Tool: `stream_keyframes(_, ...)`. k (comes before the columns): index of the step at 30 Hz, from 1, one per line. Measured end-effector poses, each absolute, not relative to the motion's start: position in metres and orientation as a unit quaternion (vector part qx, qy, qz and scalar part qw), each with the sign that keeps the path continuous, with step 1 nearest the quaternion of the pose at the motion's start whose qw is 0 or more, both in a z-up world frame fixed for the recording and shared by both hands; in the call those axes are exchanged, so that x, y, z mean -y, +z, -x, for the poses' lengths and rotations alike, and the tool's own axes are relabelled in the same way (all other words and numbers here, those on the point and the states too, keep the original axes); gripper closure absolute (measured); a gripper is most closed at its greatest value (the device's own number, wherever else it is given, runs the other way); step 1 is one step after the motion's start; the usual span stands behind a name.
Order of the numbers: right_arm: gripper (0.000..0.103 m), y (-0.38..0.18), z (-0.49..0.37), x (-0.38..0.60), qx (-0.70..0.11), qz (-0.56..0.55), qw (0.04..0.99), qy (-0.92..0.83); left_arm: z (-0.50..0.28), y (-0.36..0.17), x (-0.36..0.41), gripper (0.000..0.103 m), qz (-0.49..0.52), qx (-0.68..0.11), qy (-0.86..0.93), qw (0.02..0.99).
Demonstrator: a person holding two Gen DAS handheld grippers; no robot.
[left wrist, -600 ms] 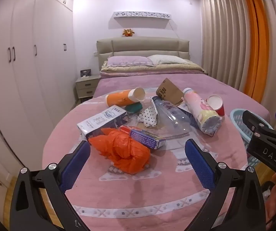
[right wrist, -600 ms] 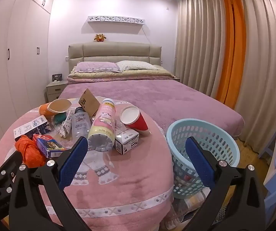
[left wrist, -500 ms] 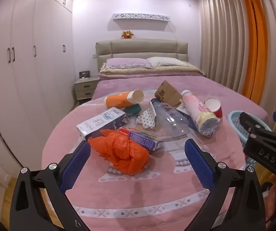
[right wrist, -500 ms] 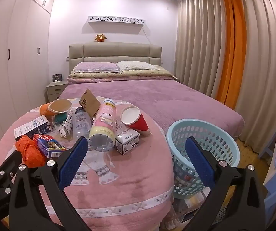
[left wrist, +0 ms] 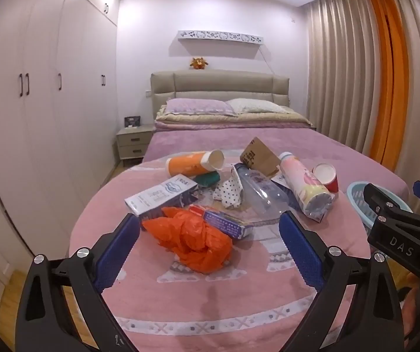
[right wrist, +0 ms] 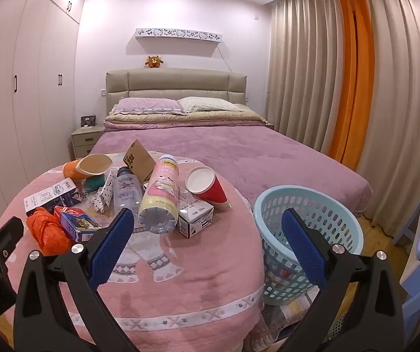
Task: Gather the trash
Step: 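Move both grippers toward the white milk carton and pink yogurt bottle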
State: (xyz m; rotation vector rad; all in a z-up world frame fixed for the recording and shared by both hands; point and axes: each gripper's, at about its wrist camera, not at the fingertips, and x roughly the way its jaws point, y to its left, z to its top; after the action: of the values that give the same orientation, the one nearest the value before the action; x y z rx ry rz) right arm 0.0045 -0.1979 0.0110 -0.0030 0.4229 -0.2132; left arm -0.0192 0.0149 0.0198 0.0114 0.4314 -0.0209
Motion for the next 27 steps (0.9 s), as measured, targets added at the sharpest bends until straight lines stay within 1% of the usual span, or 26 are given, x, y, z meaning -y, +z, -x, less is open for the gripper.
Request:
stream_keyframes(20,0.014,0.008,-0.006,0.197,-0.218,-0.008,0.971,-0.098,0.015,0.017,-0.047,0.009,0.038,-0.207,0.016,0.977)
stream_keyframes(23,0.018,0.008,-0.007,0.198,-0.219,-0.012,0.971,-0.094,0.015,0.018,-0.061,0.009,0.046,-0.202,0.022,0.978)
stream_keyframes(26,0.027,0.007,-0.010,0.199,-0.224,-0.014,0.971,-0.088,0.011,0.020,-0.078,0.009,0.051,-0.201,0.030,0.978)
stream_keyframes(27,0.033,0.006,-0.011,0.199,-0.225,-0.013,0.970,-0.086,0.009,0.021,-0.085,0.009,0.052,-0.202,0.033,0.977)
